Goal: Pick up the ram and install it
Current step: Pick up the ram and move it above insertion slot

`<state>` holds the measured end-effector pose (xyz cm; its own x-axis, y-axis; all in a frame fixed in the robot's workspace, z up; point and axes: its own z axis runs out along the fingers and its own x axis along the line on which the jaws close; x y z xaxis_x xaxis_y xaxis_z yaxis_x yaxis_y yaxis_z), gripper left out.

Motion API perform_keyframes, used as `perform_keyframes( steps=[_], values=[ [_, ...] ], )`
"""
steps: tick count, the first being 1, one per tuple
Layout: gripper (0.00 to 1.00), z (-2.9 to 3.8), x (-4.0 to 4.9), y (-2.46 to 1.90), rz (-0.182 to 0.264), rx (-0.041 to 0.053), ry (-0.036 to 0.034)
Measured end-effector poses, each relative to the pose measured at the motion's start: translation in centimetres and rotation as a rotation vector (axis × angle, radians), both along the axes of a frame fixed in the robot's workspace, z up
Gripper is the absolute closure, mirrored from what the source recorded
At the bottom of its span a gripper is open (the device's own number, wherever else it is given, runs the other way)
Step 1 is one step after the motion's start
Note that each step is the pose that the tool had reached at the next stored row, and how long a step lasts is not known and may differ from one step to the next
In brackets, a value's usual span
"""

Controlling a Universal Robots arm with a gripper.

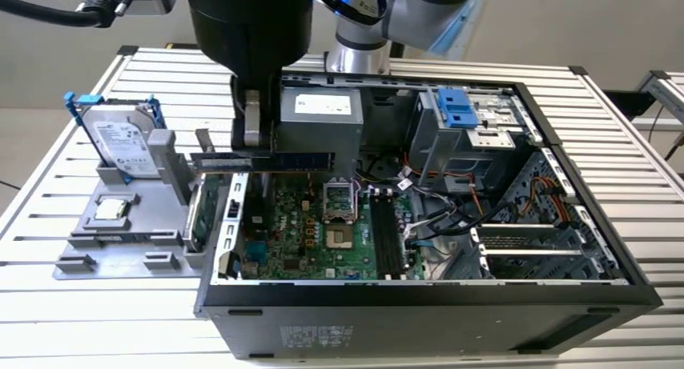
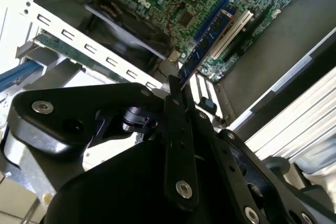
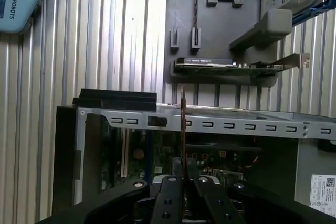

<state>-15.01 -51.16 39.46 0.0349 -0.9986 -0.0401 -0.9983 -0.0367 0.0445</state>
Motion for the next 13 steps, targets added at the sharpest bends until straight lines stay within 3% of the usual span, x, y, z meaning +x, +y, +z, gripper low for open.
perform_keyframes(
  steps=[13],
  values=[
    [1.00,0.00,1.71,0.00,0.000,-0.0001,0.0013]
  ],
)
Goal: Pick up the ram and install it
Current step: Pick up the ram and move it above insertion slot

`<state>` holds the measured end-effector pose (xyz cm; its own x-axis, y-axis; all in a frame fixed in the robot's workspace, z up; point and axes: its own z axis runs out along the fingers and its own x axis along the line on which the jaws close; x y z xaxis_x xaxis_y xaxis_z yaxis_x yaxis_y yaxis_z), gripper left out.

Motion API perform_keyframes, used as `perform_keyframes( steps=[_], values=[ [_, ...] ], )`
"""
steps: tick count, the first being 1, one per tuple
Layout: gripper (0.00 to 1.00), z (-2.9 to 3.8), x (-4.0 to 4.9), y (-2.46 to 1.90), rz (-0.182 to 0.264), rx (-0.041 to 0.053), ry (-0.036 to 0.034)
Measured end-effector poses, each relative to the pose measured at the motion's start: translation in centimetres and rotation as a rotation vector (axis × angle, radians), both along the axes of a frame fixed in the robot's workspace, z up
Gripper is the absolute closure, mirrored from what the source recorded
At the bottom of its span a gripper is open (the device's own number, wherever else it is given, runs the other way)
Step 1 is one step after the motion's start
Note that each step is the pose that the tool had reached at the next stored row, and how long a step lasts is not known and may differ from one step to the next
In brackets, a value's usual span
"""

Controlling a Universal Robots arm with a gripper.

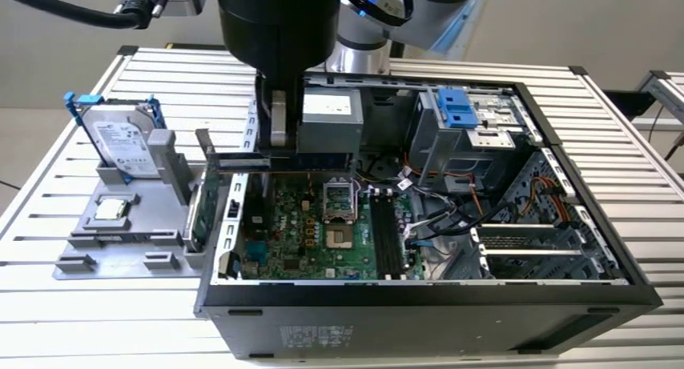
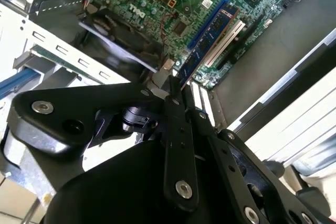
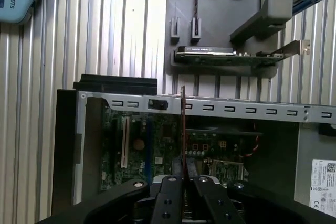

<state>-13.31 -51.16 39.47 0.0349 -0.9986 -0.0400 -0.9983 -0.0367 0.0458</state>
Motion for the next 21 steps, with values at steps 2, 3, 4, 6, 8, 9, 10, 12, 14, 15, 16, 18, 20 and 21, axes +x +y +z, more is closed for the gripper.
perform_keyframes(
  steps=[2,3,4,6,8,9,10,12,14,15,16,18,20,21],
  values=[
    [1.00,0.00,0.26,0.00,0.000,0.0000,0.0001],
    [1.00,0.00,0.37,0.00,0.000,0.0001,0.0002],
    [1.00,0.00,0.48,0.00,0.000,0.0001,0.0002],
    [1.00,0.00,0.69,0.00,0.000,0.0000,0.0003],
    [1.00,0.00,0.92,0.00,0.000,0.0001,0.0003],
    [1.00,0.00,1.03,0.00,0.000,0.0001,0.0003],
    [1.00,0.00,1.14,0.00,0.000,0.0000,0.0003],
    [1.00,0.00,1.32,0.00,0.000,0.0000,0.0003],
    [1.00,0.00,1.51,0.00,0.000,0.0000,0.0003],
    [1.00,0.00,1.62,0.00,0.000,0.0000,0.0003],
    [1.00,0.00,1.73,0.00,0.000,0.0001,0.0004],
    [1.00,0.00,1.94,0.00,0.000,0.0000,0.0005],
    [1.00,0.00,2.14,0.00,0.000,0.0000,0.0005],
    [1.00,0.00,2.24,0.00,0.000,0.0000,0.0006]
  ],
)
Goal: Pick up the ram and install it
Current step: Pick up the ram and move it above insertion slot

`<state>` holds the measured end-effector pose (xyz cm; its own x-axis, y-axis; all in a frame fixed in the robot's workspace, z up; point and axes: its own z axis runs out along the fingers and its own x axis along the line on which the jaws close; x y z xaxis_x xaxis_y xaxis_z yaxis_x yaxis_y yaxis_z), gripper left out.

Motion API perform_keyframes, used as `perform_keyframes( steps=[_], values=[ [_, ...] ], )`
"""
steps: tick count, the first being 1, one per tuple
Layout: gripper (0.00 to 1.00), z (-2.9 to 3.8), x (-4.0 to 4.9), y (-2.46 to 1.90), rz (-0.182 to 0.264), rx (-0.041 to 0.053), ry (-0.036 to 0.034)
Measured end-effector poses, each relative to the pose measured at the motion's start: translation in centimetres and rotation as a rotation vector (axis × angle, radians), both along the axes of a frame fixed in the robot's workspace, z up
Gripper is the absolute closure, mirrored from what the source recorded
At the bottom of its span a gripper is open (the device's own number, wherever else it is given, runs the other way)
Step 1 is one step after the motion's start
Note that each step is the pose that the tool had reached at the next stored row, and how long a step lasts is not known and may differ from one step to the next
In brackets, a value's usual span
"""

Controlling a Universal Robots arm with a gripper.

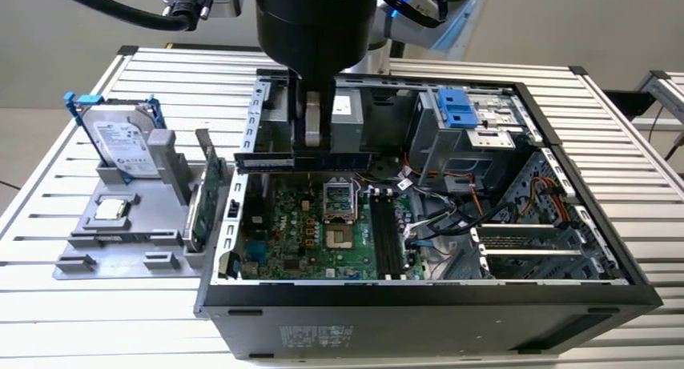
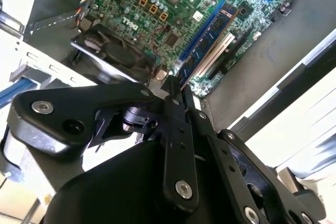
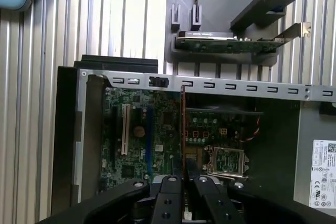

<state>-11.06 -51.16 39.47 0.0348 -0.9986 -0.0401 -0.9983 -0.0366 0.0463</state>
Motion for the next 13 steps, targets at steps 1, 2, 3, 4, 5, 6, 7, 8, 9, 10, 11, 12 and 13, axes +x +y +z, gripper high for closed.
perform_keyframes(
  steps=[1,2,3,4,5,6,7,8,9,10,11,12,13],
  values=[
    [1.00,0.00,0.13,0.00,0.000,0.0000,0.0000],
    [1.00,0.00,0.28,0.00,0.000,-0.0001,0.0001],
    [1.00,0.00,0.42,0.00,0.000,-0.0001,0.0002],
    [1.00,0.00,0.56,0.00,0.000,-0.0001,0.0003],
    [1.00,0.00,0.70,0.00,0.000,0.0000,0.0003],
    [1.00,0.00,0.84,0.00,0.000,0.0000,0.0004],
    [1.00,0.00,0.96,0.00,0.000,0.0000,0.0004],
    [1.00,0.00,1.09,0.00,0.000,0.0000,0.0004],
    [1.00,0.00,1.21,0.00,0.000,-0.0001,0.0005],
    [1.00,0.00,1.33,0.00,0.000,0.0000,0.0004],
    [1.00,0.00,1.44,0.00,0.000,0.0001,0.0004],
    [1.00,0.00,1.55,0.00,0.000,0.0000,0.0005],
    [1.00,0.00,1.67,0.00,0.000,-0.0001,0.0004]
  ],
)
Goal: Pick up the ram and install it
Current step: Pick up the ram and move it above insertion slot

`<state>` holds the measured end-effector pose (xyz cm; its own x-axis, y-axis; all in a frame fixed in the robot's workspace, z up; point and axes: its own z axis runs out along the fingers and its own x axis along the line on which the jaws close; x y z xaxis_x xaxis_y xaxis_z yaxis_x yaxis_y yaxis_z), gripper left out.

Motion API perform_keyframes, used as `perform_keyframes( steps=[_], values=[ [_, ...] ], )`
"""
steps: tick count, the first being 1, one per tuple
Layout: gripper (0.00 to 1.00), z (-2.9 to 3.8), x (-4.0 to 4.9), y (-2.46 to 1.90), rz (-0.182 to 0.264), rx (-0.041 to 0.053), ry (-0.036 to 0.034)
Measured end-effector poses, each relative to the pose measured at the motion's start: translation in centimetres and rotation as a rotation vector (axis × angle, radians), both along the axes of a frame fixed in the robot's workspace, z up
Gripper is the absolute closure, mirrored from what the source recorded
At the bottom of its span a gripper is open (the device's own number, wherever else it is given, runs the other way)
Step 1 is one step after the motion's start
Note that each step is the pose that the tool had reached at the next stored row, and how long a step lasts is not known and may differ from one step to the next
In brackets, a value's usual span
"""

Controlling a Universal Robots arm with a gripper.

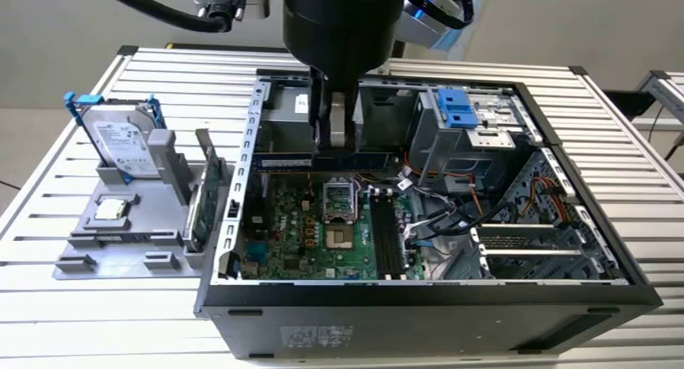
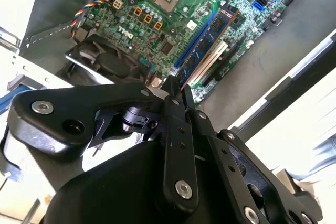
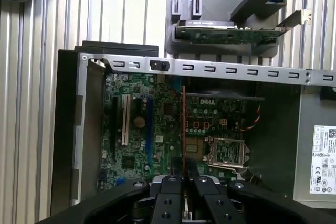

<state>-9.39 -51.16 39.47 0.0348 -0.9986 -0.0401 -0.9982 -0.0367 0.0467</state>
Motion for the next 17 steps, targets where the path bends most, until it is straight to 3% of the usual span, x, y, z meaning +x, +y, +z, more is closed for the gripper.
perform_keyframes(
  steps=[17],
  values=[
    [1.00,0.00,1.93,0.00,0.000,0.0001,0.0002]
  ],
)
